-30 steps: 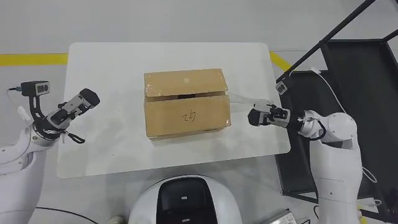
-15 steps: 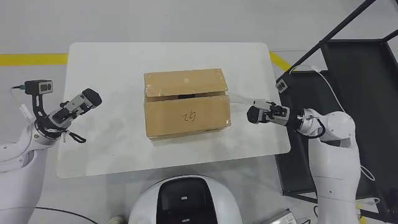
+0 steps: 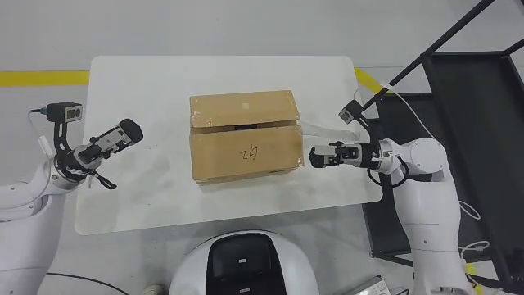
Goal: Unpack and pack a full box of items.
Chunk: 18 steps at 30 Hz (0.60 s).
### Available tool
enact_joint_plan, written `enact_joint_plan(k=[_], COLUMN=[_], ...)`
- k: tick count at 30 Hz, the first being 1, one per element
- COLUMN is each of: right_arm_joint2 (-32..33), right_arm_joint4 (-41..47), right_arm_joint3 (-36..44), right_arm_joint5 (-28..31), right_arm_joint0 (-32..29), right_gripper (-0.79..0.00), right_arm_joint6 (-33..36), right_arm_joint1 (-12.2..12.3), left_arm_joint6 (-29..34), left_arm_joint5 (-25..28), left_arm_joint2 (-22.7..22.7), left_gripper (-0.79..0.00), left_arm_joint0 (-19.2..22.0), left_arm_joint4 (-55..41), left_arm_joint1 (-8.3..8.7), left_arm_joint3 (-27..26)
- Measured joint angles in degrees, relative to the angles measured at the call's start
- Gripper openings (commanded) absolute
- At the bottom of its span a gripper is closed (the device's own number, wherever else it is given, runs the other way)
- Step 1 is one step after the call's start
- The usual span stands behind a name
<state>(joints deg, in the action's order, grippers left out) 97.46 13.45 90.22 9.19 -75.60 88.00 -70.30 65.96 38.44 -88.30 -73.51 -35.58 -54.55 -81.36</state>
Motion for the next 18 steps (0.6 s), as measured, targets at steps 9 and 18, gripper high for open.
enact_joint_plan(k=[9,18], right_arm_joint2=[-5.2,-5.2], right_arm_joint4=[0.6,0.6], right_arm_joint3=[-2.3,-2.3], right_arm_joint5=[3.5,3.4], right_arm_joint0=[3.3,3.2], right_gripper=[0.000,0.000], right_arm_joint6=[0.0,-0.2], right_arm_joint1=[3.0,3.0], left_arm_joint6=[0.4,0.4], left_arm_joint5=[-0.5,-0.5], left_arm_joint2=[3.4,3.4], left_gripper=[0.000,0.000], left_arm_joint0=[4.4,4.4], left_arm_joint4=[0.8,0.9], left_arm_joint1=[0.51,0.50], left_arm_joint3=[4.1,4.0])
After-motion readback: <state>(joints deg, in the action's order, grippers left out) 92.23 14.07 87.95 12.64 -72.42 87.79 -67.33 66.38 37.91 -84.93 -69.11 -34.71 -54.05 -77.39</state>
